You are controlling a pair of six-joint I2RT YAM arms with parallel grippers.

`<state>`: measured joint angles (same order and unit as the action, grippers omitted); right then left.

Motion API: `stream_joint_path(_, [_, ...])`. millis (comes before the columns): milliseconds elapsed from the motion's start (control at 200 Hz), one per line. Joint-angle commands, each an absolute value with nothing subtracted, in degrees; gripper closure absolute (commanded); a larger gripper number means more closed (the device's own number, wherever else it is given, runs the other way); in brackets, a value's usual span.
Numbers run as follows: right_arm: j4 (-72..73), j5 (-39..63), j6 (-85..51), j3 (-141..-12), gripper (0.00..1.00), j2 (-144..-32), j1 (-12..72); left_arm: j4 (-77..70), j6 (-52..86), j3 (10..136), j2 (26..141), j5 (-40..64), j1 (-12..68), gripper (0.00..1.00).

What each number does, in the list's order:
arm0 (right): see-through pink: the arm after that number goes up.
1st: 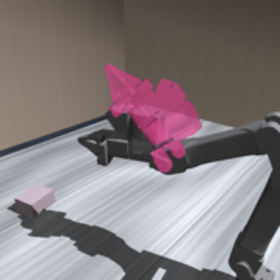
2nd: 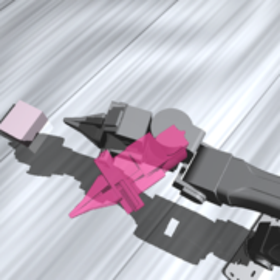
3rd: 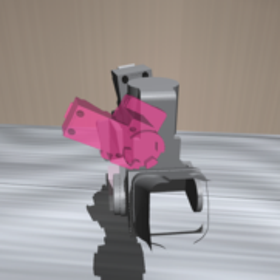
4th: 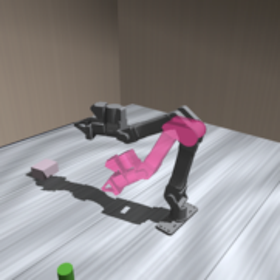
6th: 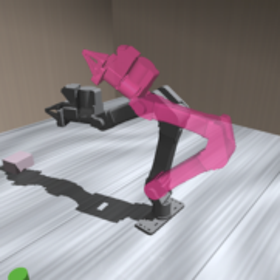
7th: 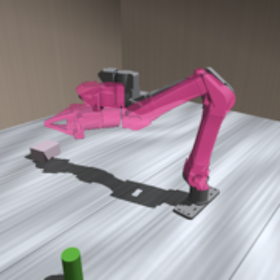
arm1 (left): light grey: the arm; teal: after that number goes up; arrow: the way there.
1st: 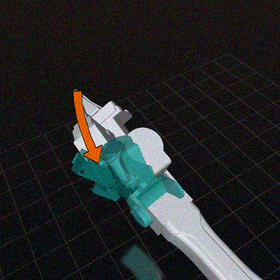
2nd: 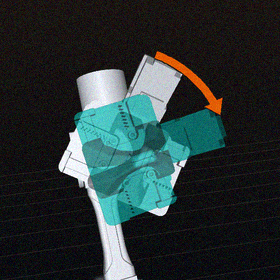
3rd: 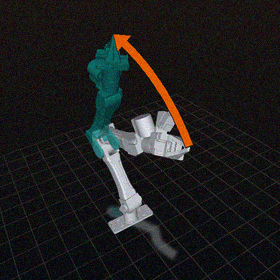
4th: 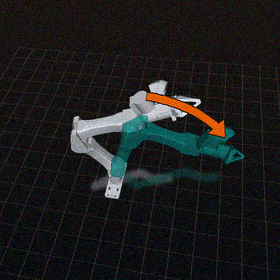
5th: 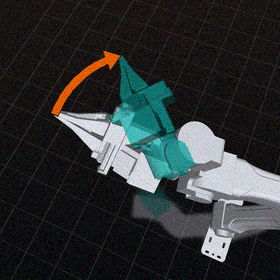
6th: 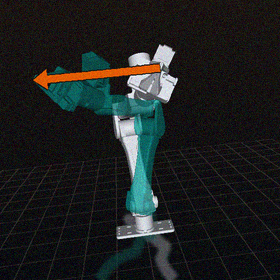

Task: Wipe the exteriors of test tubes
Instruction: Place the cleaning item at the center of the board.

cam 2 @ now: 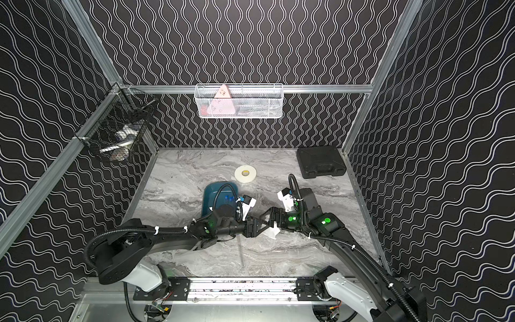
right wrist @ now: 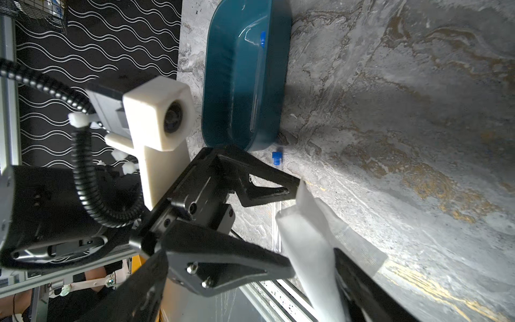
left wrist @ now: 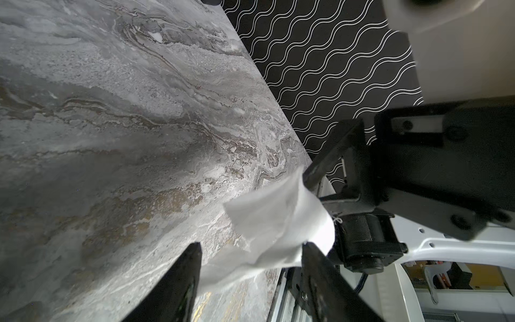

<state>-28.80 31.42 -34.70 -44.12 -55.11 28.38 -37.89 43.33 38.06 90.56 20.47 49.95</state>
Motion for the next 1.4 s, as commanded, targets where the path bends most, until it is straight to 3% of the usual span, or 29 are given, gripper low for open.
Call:
stream_joint_path(0, [-28.0,32.9,-34.3,-44.0,0.1,-55.1,28.2,-42.3,44.2,38.4,93.0,23.6,49.9,0.47])
stream_joint_path(105, [-28.4,32.4,-34.1,-44.2,0.11,-55.4,28.1,-47.9,47.1,37.7,95.3,25.3,49.9,0.62])
stream_joint_path(250, [-29.2,31.3,-33.6,-44.6,0.11,-55.5,27.9,-49.8,48.7,37.5,96.6,25.4,49.9,0.91])
stream_joint_path(335, [-31.0,28.8,-33.2,-45.4,0.11,-55.5,27.8,-47.4,48.4,36.8,95.2,22.9,49.9,1.0])
stream_joint_path(510, [-34.8,22.8,-32.7,-47.0,0.1,-56.4,27.1,-33.1,43.7,38.6,91.4,18.5,50.0,1.0])
stream_joint_path(906, [-38.4,17.1,-32.2,-49.0,0.09,-57.0,24.5,-20.8,40.6,41.9,91.0,15.3,50.0,1.0])
stream_joint_path(1231, [-38.3,18.3,-31.9,-48.1,0.11,-56.6,24.4,-13.5,37.8,42.6,83.4,9.3,49.9,0.53])
stream_joint_path(1396, [-38.6,20.3,-32.1,-47.9,0.17,-59.9,25.0,-6.2,34.8,42.3,75.6,4.2,49.4,0.44])
